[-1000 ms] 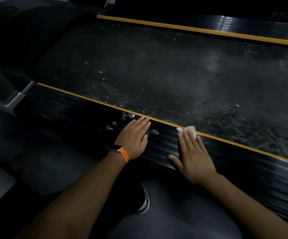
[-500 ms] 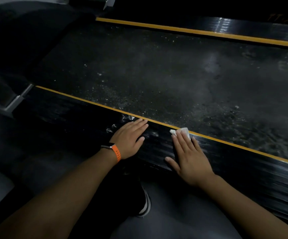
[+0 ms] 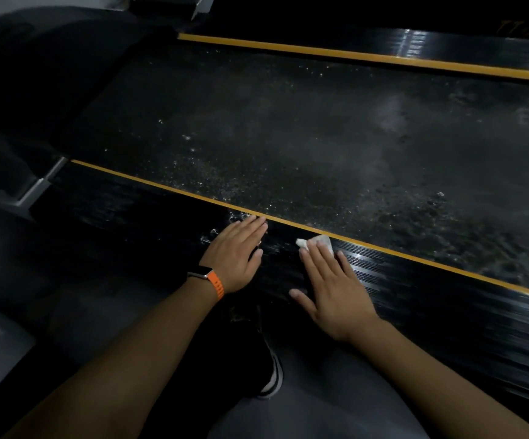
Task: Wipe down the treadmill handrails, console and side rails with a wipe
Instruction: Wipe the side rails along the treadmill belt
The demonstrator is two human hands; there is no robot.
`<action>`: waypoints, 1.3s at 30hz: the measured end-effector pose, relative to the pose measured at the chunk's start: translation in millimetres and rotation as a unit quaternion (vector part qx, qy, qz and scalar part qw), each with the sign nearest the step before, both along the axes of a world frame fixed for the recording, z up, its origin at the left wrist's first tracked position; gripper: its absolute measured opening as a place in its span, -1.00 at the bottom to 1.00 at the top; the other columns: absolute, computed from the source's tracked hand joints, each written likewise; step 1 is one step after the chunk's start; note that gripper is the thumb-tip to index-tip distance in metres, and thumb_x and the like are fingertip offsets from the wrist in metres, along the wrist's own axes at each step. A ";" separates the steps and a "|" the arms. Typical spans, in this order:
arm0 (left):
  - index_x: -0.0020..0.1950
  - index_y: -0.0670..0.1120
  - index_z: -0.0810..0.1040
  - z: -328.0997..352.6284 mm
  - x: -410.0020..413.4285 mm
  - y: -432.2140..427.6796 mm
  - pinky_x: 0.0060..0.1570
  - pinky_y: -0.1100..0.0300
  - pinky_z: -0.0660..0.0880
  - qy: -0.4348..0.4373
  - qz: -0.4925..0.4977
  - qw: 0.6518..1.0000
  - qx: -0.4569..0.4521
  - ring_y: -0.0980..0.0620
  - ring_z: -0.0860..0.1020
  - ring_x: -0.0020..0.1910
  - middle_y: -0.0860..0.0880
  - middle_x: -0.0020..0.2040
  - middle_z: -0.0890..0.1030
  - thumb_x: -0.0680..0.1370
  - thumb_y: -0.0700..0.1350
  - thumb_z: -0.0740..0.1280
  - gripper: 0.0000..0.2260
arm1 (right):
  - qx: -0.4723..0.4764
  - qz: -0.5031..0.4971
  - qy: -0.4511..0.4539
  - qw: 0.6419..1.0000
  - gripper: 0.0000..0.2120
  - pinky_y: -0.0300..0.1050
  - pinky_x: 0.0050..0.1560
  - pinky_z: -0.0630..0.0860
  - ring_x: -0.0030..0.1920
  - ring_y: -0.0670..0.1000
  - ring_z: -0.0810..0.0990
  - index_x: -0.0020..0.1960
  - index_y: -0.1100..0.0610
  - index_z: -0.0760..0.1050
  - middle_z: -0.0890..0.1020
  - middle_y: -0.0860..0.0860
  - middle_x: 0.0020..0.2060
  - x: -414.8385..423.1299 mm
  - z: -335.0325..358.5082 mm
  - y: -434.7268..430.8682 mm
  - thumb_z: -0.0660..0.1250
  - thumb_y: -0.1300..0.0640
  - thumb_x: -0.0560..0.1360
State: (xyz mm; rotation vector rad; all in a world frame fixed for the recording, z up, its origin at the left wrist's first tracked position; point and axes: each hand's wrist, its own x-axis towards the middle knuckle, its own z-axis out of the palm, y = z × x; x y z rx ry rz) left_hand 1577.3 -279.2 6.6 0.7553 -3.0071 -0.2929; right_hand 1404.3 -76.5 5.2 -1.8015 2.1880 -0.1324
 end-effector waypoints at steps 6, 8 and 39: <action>0.62 -0.12 0.28 0.6 -0.3 0.4 0.61 0.02 0.10 0.004 0.000 1.000 -0.005 0.02 0.14 0.64 -0.04 0.64 0.24 0.66 0.04 0.04 -0.46 | 0.004 0.015 -0.006 1.000 -0.08 0.09 0.64 -0.29 0.66 0.09 -0.31 0.70 0.18 -0.17 -0.20 0.10 0.66 24.8 3.3 -25.1 -0.32 -0.45 0.58; 0.62 -0.12 0.29 0.6 -0.9 0.0 0.61 0.02 0.10 0.006 0.001 1.000 -0.004 0.02 0.14 0.64 -0.04 0.64 0.25 0.66 0.04 0.04 -0.46 | -0.002 0.034 -0.006 0.999 -0.08 0.11 0.65 -0.26 0.66 0.08 -0.30 0.70 0.18 -0.16 -0.21 0.08 0.66 27.5 2.2 -37.2 -0.30 -0.44 0.58; 0.61 -0.13 0.31 -0.7 1.1 -0.9 0.61 0.02 0.10 0.012 -0.004 1.000 -0.006 0.01 0.15 0.63 -0.05 0.63 0.26 0.65 0.02 0.04 -0.47 | -0.054 0.059 0.015 0.997 -0.18 0.17 0.65 0.02 0.68 0.12 -0.08 0.69 0.20 0.05 0.06 0.15 0.67 48.3 -14.9 -21.3 -0.10 -0.38 0.67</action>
